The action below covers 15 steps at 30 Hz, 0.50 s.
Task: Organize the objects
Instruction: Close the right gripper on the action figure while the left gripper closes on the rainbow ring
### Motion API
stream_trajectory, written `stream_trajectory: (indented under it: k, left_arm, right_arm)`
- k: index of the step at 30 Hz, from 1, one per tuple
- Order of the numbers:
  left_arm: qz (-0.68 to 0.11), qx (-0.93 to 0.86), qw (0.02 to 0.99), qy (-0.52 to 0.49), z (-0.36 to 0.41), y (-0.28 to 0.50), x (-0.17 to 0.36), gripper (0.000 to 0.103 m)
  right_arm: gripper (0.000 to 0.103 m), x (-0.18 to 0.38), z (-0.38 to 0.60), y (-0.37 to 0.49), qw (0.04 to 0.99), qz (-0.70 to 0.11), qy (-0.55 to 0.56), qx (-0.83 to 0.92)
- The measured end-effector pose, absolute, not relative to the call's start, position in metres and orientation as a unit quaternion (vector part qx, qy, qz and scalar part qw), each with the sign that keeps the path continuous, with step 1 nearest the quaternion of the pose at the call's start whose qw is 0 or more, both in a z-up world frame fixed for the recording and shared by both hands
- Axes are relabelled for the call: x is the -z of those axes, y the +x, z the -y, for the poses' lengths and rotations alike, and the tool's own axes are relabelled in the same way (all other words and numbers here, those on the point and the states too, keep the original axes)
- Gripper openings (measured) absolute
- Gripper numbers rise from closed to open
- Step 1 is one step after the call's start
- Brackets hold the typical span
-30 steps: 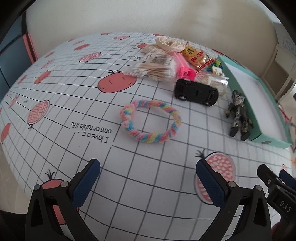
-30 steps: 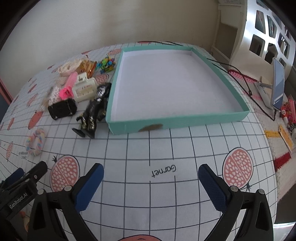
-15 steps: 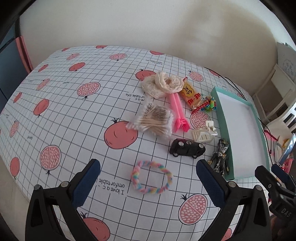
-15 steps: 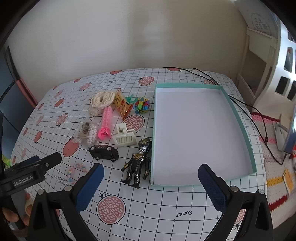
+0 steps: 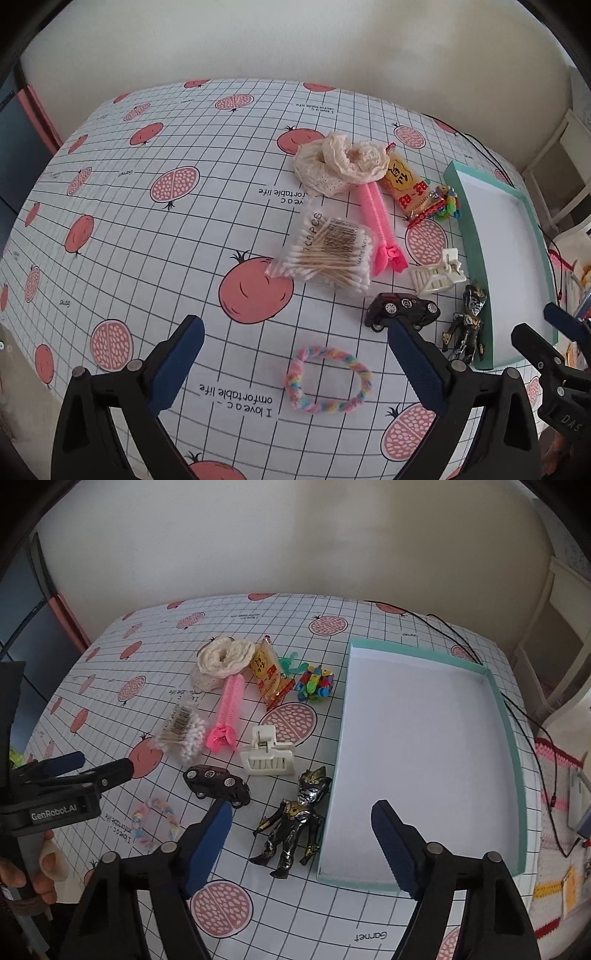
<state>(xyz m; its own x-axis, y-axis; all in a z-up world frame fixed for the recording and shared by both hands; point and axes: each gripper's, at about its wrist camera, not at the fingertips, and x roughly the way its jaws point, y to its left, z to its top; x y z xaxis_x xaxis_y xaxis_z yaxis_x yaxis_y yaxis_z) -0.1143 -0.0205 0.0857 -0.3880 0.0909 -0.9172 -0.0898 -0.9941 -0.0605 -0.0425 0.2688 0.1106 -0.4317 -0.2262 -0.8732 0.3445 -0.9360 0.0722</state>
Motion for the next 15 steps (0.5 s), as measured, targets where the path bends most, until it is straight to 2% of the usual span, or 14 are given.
stream_trajectory:
  k: [2,4,9,15]
  left_arm:
    - [0.008,-0.828,0.054,-0.558,0.022,-0.116,-0.078,0.099]
    - [0.010,-0.822,0.054,-0.567,0.024,-0.117,-0.071,0.091]
    - [0.010,-0.815,0.053,-0.577,0.023,-0.114,-0.063,0.091]
    - [-0.013,-0.809,0.067,-0.584,0.009,-0.108,-0.059,0.091]
  right_arm:
    - [0.073,-0.103,-0.267,-0.044,0.174,-0.054,0.519,0.835]
    - [0.066,-0.096,-0.264,-0.044,0.174,-0.051,0.532,0.827]
    - [0.055,-0.082,-0.260,-0.042,0.180,-0.046,0.555,0.811]
    - [0.048,-0.069,-0.254,-0.042,0.179,-0.049,0.576,0.796]
